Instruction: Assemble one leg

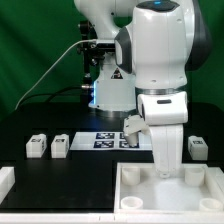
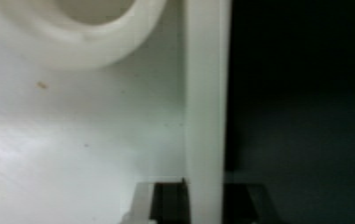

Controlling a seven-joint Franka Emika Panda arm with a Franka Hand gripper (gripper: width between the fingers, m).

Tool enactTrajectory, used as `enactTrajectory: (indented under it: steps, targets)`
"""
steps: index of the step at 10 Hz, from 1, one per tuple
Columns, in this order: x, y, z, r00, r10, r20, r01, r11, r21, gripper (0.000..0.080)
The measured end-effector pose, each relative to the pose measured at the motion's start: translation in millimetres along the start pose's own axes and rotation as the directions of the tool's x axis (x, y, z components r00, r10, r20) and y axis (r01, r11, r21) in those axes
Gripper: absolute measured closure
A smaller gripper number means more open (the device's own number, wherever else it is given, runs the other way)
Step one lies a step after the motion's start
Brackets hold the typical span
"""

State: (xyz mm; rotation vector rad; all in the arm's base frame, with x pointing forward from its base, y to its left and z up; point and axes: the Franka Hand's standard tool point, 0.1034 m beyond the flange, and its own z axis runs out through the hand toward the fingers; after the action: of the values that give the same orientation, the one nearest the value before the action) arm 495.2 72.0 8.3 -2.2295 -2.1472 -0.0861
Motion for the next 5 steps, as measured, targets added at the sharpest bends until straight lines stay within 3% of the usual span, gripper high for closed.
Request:
enactTrajectory:
  steps: [4,5]
  targets:
    - [-0.8,0.6,0.4,1.000,-0.006,-0.001,0.006,1.000,-0.003,0.0732]
    - [-0.9,0.5,0.5,1.000,-0.006,-0.001,0.006,1.000,-0.003,0.0543]
